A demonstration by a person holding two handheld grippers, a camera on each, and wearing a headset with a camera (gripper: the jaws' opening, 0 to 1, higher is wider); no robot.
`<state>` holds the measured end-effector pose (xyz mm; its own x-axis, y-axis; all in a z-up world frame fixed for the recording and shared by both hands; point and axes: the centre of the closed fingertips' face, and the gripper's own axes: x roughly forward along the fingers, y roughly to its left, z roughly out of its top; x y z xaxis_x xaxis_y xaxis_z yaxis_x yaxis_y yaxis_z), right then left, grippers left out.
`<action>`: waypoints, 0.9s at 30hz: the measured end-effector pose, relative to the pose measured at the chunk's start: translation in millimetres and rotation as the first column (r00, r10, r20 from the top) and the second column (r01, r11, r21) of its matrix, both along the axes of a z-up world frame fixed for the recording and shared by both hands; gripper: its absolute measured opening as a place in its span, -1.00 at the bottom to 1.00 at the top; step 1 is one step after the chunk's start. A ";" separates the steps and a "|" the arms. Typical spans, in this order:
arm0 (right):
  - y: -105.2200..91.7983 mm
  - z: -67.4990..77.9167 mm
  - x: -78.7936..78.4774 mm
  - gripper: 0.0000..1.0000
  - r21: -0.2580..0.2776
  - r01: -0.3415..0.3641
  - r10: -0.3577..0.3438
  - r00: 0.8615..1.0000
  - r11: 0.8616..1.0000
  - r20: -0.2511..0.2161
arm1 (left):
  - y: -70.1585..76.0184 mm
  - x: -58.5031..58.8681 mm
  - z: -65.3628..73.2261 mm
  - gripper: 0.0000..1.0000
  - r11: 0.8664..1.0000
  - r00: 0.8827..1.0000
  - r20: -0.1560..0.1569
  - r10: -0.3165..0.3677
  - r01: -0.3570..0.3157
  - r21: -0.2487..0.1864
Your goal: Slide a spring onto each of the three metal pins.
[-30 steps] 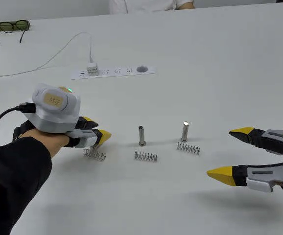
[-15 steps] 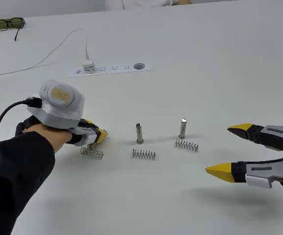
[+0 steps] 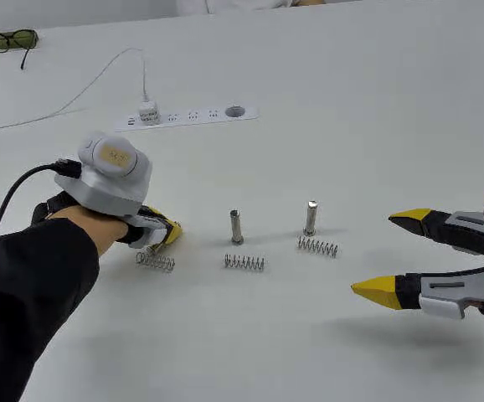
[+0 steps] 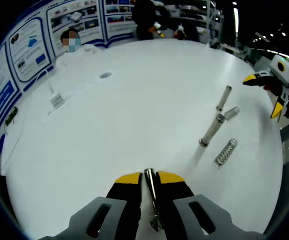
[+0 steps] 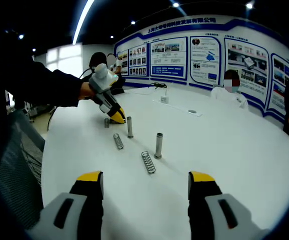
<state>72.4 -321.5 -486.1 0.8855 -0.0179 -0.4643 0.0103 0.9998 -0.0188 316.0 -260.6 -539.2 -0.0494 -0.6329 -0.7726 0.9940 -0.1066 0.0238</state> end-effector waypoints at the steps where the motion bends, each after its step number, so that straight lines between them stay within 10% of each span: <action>1: 0.2 -0.2 0.1 0.40 -0.001 -0.001 0.001 1.000 1.000 -0.001 | 0.0 0.1 0.0 -0.76 1.000 1.000 0.000 0.001 -0.001 0.003; 27: 1.3 -1.3 0.8 0.40 0.006 -0.009 0.009 1.000 1.000 -0.005 | 1.1 1.4 8.9 -0.85 0.998 0.998 -0.003 0.059 -0.059 0.007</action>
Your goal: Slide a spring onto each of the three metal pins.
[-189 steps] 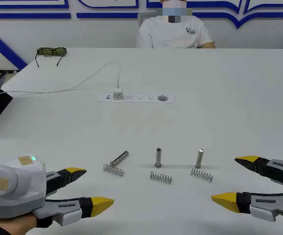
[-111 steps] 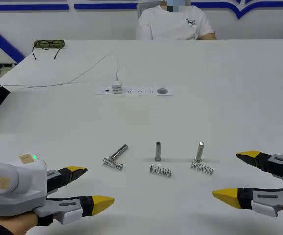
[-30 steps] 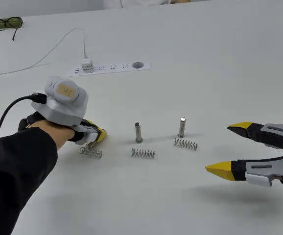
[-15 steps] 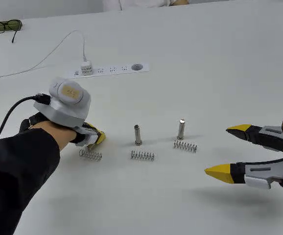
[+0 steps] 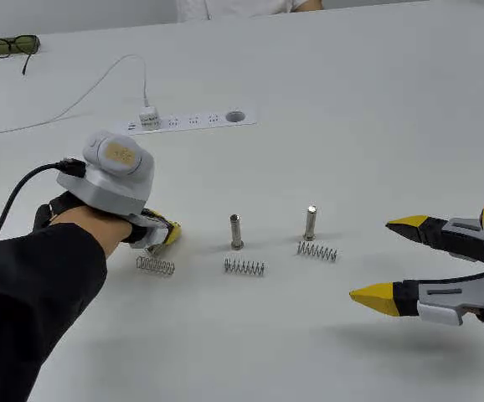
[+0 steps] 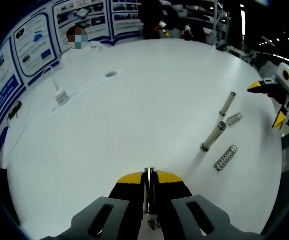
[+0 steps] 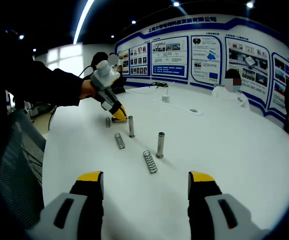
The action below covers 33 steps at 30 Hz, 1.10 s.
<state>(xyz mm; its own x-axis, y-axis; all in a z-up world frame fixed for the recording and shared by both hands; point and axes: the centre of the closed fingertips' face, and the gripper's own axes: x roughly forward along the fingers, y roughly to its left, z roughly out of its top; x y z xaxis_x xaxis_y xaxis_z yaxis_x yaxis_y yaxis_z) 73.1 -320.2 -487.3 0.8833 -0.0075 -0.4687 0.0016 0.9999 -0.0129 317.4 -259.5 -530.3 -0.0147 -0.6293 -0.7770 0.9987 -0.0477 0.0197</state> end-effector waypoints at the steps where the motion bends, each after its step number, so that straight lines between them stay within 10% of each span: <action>1: 0.0 0.3 0.0 0.40 -0.001 0.000 0.000 1.000 1.000 0.000 | 0.2 0.3 1.5 -0.85 1.000 1.000 -0.002 0.003 -0.003 -0.004; 33: 7.4 3.0 2.8 0.40 -0.009 -0.025 0.025 1.000 1.000 -0.001 | 27.2 -2.9 33.5 -0.85 0.993 0.998 -0.021 0.052 -0.054 -0.102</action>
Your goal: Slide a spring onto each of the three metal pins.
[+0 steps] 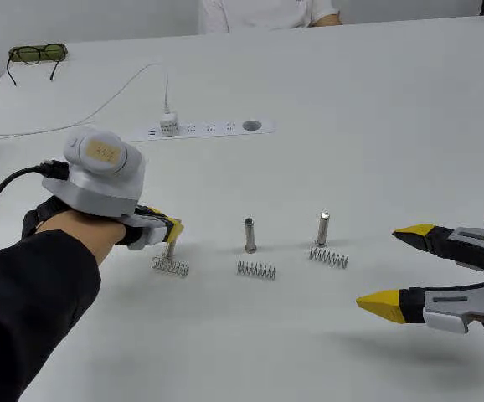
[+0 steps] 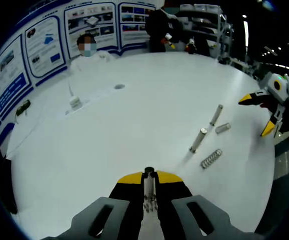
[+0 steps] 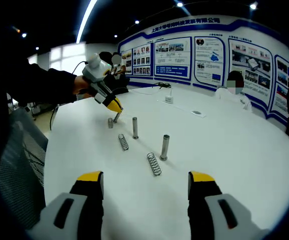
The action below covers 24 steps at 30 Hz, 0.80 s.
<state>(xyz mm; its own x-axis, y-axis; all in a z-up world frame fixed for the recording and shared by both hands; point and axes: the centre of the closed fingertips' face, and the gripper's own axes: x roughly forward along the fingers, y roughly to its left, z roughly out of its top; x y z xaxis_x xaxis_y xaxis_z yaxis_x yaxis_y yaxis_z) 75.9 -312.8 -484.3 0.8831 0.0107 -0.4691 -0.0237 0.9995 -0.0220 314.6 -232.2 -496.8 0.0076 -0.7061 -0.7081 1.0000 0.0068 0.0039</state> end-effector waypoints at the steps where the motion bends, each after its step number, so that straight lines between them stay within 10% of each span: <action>1: 0.4 0.2 0.3 0.40 -0.001 -0.002 0.002 1.000 1.000 0.000 | 1.7 0.0 0.6 -0.85 1.000 1.000 0.000 0.003 -0.003 -0.003; 24: 7.3 -1.5 3.1 0.40 -0.005 -0.024 0.024 1.000 1.000 -0.013 | 21.2 -0.4 2.6 -0.84 0.998 0.999 -0.022 0.047 -0.048 -0.050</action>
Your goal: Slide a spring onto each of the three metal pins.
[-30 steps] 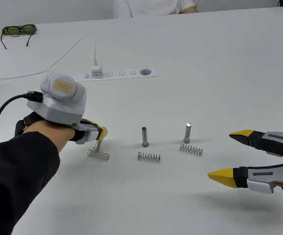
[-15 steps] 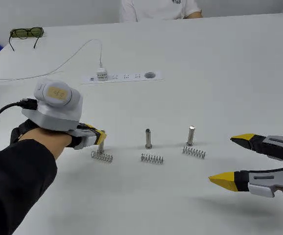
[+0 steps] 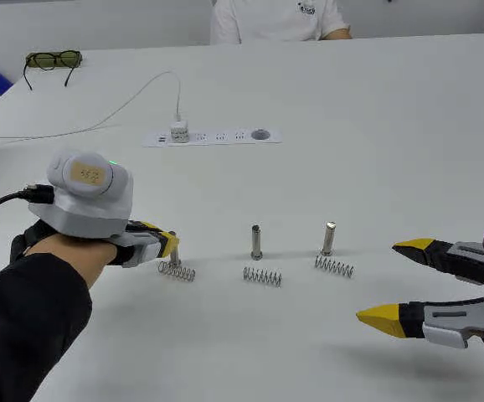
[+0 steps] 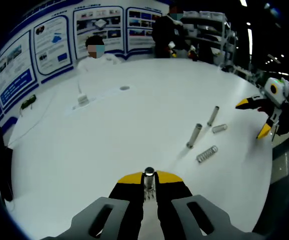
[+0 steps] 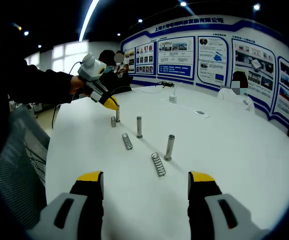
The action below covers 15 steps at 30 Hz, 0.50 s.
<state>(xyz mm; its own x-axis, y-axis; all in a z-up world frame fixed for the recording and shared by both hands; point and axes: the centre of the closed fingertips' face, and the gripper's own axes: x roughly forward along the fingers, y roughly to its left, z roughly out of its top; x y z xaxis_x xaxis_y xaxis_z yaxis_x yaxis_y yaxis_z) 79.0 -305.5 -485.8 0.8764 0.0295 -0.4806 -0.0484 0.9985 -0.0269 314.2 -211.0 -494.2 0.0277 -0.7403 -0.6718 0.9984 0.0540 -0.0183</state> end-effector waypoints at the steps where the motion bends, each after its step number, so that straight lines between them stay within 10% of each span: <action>1: -0.1 -0.3 -0.2 0.40 0.000 0.000 0.000 1.000 1.000 -0.001 | 0.6 -0.2 -0.8 -0.84 1.000 1.000 0.001 -0.001 0.001 0.002; 15: 0.5 -1.8 -0.4 0.39 0.002 -0.001 0.001 1.000 1.000 -0.006 | 3.3 -2.3 -5.9 -0.84 1.000 1.000 0.007 -0.009 0.009 0.000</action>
